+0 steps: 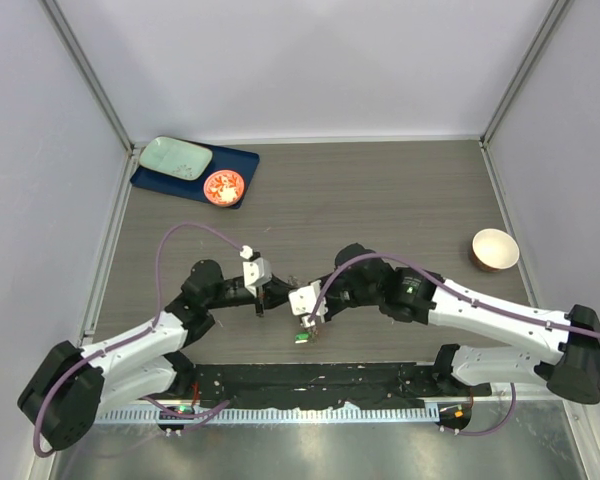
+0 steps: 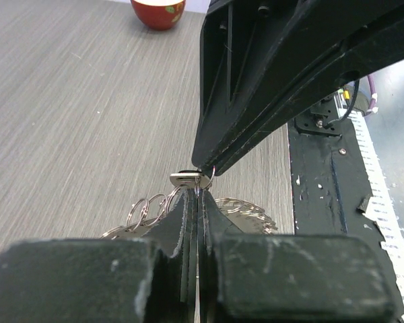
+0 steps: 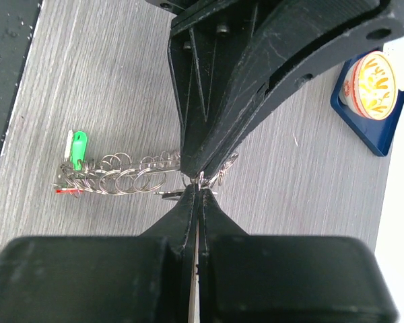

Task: Put the keys on the keyring

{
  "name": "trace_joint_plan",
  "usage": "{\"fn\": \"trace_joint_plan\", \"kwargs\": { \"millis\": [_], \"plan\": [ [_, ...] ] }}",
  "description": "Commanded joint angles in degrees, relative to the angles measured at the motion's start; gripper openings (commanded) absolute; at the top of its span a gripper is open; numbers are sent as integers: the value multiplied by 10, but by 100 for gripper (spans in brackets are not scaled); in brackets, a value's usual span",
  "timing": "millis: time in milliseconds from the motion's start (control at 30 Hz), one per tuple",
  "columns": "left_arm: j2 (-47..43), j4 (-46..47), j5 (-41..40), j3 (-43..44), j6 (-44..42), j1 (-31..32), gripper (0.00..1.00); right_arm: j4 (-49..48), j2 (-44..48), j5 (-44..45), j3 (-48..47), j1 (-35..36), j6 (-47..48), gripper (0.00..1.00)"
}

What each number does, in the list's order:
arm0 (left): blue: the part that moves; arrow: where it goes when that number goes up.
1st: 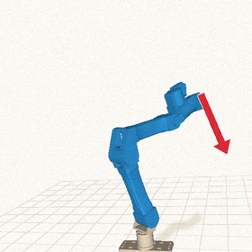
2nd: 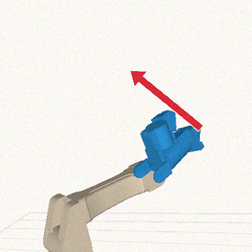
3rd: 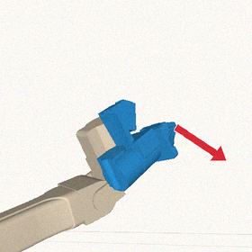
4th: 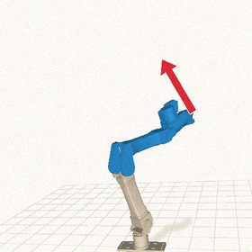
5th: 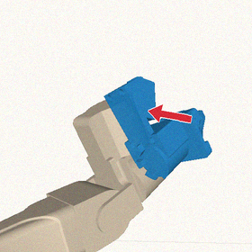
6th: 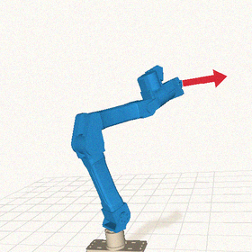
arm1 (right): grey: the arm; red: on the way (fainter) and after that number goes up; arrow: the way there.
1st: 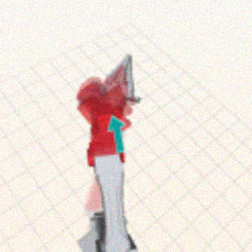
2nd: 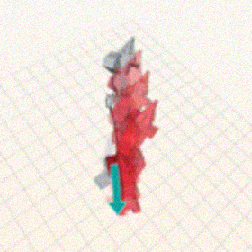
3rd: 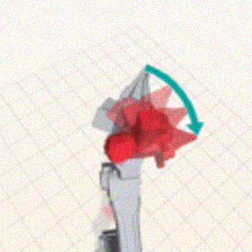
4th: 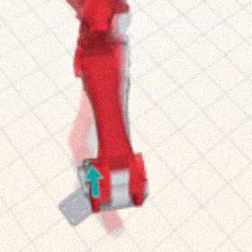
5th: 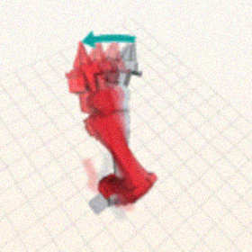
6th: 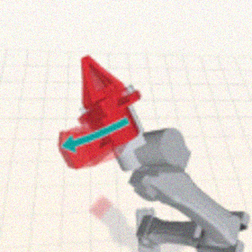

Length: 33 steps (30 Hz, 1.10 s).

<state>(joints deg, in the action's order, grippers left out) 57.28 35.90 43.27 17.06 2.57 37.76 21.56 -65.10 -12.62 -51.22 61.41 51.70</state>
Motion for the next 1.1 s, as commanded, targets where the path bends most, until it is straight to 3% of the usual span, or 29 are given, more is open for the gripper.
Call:
{"fn": "trace_joint_plan", "kwargs": {
  "millis": [0, 500, 1067],
  "plan": [
    [-40, 40, -39, -22, 18, -2, 0, -16, 46, 32, 8, 2, -25, 1],
    [-100, 179, -129, -67, 106, -2, 0, -122, 85, -3, 111, 2, -101, 1],
    [-9, 437, -302, -121, 210, 3, 0, -317, 28, -44, 154, 2, -153, 1]
  ]
}}
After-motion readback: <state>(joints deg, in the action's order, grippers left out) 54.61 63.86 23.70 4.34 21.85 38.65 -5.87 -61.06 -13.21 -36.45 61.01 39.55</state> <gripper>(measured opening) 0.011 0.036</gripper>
